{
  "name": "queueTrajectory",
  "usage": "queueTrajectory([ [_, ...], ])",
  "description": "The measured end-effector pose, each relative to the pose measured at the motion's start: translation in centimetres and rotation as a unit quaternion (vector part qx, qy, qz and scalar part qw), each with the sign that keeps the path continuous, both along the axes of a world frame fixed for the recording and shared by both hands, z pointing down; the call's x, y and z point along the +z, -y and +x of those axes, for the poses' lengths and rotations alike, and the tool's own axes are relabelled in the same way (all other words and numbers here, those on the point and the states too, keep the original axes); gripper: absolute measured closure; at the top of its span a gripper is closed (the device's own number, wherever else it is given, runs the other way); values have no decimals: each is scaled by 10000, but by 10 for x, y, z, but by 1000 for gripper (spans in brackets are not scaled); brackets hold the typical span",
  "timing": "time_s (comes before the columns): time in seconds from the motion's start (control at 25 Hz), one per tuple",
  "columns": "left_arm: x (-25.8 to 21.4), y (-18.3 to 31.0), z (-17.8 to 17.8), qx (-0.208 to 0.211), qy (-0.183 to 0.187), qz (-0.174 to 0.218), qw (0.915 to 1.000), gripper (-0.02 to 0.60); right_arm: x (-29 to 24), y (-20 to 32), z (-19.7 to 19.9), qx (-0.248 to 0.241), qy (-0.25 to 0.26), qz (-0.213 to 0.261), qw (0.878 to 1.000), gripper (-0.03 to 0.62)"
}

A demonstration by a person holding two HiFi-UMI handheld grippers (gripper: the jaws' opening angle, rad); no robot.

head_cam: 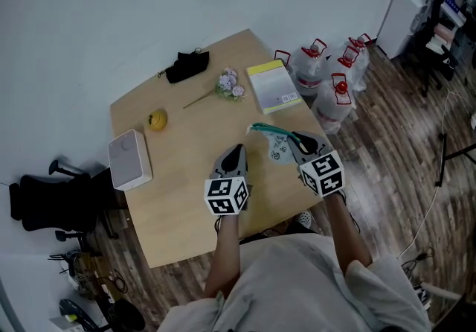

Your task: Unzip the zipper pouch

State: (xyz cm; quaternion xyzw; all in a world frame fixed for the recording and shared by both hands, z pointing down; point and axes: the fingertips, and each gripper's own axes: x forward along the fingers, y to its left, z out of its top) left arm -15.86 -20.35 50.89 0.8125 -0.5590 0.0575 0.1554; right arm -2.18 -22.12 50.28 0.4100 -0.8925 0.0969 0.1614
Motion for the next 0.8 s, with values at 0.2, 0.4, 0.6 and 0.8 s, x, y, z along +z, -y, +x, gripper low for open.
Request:
queueTrajectory([
  [0.2,-5,-9,-5,-75,168,19,9998,560,0,-12,5,237,-50,98,9997,545],
  [0.4,-3,-17,0,44,90,-34,9999,560,6,-21,7,333,104,-13,9994,546],
  [0.6,3,-27,10,168,-3,-84,9998,560,11,-28,7,323,109,-71,9994,546],
  [0.8,4,-31,14,225,87,-61,9997,560,13,-35,7,326,81,-116,9994,546],
])
